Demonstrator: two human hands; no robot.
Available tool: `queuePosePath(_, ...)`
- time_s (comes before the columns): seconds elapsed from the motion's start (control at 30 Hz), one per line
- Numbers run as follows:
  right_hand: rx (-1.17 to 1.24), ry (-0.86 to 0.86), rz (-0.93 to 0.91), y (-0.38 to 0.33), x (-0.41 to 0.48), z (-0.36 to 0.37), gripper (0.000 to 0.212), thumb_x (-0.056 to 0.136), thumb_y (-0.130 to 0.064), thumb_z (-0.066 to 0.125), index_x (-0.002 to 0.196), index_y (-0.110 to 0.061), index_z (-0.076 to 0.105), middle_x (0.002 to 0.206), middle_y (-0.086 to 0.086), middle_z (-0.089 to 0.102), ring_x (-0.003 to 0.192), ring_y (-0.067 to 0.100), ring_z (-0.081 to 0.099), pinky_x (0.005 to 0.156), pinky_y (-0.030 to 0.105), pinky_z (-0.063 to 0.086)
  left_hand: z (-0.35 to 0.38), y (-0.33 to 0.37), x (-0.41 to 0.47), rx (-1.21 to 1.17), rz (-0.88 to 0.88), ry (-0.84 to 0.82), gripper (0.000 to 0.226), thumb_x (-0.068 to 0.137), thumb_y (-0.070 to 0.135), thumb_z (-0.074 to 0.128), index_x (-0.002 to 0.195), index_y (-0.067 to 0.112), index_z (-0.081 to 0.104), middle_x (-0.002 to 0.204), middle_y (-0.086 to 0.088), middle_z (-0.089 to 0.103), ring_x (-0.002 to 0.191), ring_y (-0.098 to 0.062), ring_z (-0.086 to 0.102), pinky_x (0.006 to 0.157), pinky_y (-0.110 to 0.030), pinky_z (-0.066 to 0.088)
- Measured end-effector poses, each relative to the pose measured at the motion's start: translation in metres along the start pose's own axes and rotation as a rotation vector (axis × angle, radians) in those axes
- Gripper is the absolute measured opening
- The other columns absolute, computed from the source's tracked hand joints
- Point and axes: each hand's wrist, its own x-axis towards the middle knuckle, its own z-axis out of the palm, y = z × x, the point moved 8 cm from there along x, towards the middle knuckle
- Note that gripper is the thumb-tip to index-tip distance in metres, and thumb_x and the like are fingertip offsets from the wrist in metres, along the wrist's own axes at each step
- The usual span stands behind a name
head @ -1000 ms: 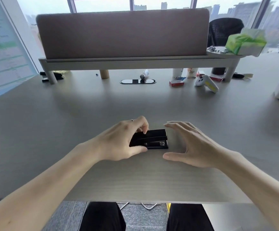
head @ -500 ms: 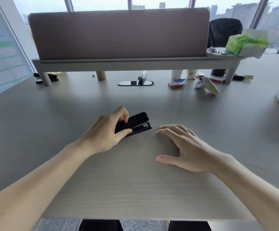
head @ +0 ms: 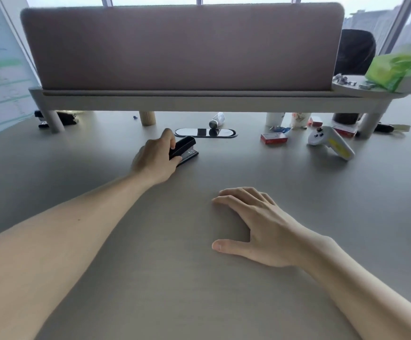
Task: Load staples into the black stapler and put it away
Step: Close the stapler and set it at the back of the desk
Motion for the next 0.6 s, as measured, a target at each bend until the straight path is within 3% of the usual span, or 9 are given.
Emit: queuePosePath(0.6, -0.006, 0.002, -0.009, -0.001, 0.002, -0.003, 0.095, 0.075, -0.094, 0.044, 0.155, -0.045, 0.034, 0.158, -0.03, 0.028, 0.151, -0.002, 0.017, 0.127, 0.027, 0.018, 0.032, -0.003, 0.06, 0.047, -0.005, 0.041, 0.029, 0.096, 0.022, 0.066, 0.109, 0.014, 0.04, 0.095, -0.008, 0.058, 0.082, -0.041, 0.057, 0.067, -0.039, 0.043)
